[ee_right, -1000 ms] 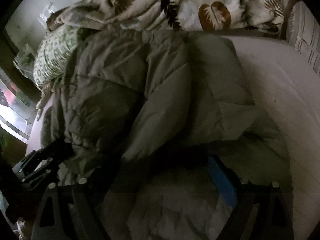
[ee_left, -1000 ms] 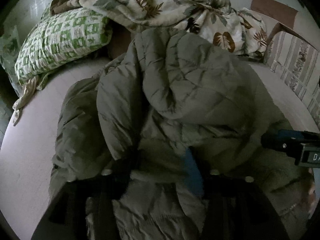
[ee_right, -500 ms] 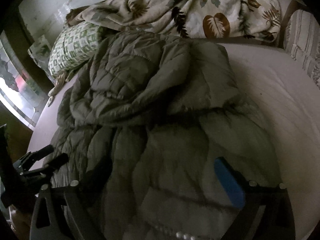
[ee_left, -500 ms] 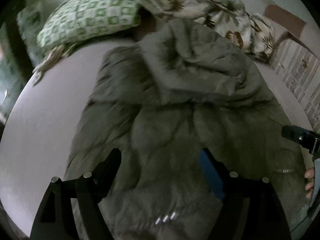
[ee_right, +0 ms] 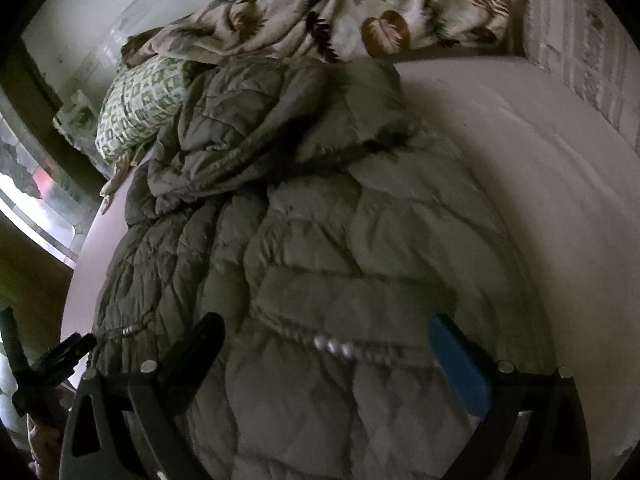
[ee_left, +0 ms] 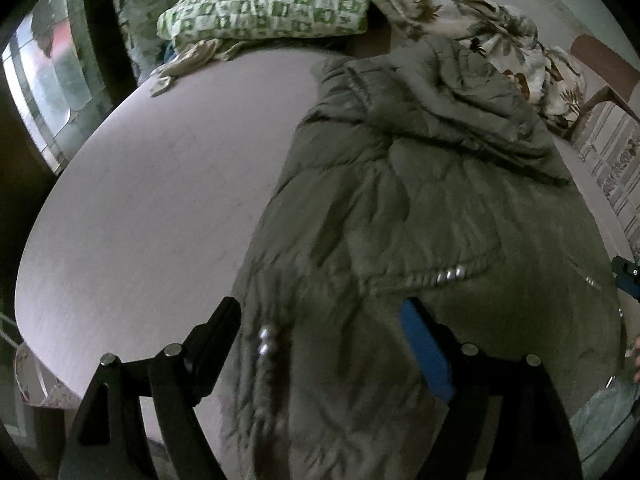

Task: Fold large clothes

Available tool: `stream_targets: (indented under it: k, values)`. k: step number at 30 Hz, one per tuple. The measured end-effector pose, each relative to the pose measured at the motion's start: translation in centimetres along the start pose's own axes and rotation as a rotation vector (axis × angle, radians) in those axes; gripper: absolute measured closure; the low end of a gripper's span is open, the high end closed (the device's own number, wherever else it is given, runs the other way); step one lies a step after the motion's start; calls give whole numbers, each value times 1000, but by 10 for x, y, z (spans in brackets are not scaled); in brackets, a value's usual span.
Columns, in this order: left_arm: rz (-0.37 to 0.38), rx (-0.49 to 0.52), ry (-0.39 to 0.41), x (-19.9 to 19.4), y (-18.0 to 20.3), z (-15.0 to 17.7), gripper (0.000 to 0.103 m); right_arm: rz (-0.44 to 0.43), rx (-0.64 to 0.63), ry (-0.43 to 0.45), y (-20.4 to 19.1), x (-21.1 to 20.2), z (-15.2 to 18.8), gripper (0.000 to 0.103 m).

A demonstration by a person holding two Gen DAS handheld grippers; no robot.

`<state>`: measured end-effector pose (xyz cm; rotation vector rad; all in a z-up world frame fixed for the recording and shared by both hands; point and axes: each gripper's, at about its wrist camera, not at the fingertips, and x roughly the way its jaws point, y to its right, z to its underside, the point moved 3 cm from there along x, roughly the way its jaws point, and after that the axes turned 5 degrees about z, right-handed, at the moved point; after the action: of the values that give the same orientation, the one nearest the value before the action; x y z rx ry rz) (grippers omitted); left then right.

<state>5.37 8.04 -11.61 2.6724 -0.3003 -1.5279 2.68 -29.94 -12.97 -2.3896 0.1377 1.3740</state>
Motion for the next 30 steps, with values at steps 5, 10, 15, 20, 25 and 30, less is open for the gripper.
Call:
stream_targets:
  k: [5,10,15,20,25,30]
  values:
    - [-7,-5,1,-11,-6,11,21,19,22,-6,15,-6,12,0]
    - [-8,-7,8,-18,-6,16,20,34,22,-5,26,-16,22,0]
    - [-2,-3,14,-25,-6,21,20,51,26,-4,36,-26,28,0]
    - [9,-7,8,-26,-5,26,20,61,24,-5,42,-36,36,0]
    - [24,-23,1,-28,-10,28,20,70,22,-9,49,-45,42,0]
    - [33,-62,-13,-29,-24,31,20,91,35,-13,61,-53,49,0]
